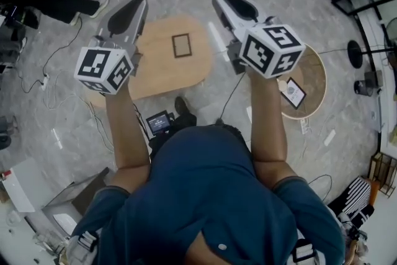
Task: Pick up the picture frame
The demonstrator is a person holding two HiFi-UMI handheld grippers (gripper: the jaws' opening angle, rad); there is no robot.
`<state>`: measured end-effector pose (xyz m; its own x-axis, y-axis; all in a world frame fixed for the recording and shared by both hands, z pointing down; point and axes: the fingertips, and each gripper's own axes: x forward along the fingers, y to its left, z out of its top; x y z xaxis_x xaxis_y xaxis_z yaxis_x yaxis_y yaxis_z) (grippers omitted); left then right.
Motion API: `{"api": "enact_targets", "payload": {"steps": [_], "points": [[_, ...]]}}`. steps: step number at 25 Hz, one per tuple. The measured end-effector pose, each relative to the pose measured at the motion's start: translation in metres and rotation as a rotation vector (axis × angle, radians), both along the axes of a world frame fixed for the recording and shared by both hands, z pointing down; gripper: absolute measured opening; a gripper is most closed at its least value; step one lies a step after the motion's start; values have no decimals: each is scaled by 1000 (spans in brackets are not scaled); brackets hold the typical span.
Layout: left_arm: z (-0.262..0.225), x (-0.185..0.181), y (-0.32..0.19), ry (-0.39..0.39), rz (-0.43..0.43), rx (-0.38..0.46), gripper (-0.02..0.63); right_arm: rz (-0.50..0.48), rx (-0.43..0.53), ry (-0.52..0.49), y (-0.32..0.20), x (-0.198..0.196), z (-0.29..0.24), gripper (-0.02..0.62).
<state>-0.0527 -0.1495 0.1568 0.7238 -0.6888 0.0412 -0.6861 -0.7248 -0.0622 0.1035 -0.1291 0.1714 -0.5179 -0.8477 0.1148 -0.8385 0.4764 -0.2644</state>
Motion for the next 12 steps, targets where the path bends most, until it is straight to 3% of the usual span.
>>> {"api": "enact_targets", "payload": {"steps": [5, 12], "points": [[-6, -30, -54, 11, 50, -10, 38, 39, -13, 11, -48, -35, -7, 92], [-10, -38, -73, 36, 84, 6, 38, 71, -1, 36, -59, -44, -12, 93]]}}
